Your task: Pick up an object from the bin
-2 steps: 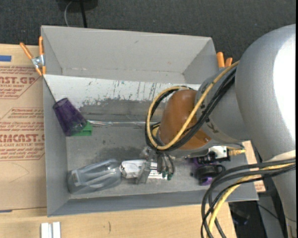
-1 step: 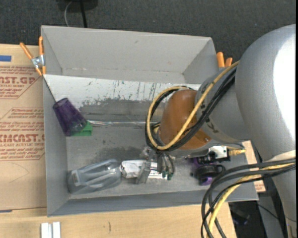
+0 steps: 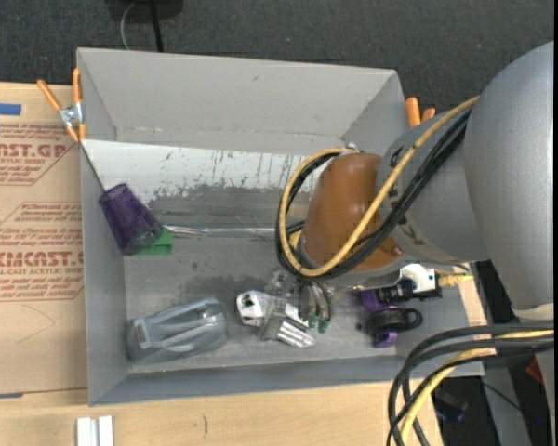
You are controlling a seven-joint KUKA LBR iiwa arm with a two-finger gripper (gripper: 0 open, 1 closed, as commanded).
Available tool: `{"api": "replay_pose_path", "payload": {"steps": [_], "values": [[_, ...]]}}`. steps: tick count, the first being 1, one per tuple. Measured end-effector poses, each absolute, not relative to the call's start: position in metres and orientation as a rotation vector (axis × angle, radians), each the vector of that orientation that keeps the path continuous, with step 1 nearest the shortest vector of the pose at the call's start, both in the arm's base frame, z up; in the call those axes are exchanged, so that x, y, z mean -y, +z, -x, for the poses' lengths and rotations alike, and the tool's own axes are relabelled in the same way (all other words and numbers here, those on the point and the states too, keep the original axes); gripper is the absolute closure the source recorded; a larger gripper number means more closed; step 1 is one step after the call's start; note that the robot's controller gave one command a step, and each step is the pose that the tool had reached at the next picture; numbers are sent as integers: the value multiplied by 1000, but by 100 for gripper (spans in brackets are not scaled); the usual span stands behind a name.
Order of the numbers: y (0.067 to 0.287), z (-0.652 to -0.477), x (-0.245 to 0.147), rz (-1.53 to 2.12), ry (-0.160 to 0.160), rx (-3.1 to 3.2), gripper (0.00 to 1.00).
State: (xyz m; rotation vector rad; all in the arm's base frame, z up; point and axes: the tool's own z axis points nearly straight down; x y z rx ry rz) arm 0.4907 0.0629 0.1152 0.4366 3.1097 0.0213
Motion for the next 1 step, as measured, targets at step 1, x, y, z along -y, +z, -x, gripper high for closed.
{"api": "replay_pose_path", "payload": {"steps": [1], "values": [[266,-529,-72,750,15,-3027,100]]}}
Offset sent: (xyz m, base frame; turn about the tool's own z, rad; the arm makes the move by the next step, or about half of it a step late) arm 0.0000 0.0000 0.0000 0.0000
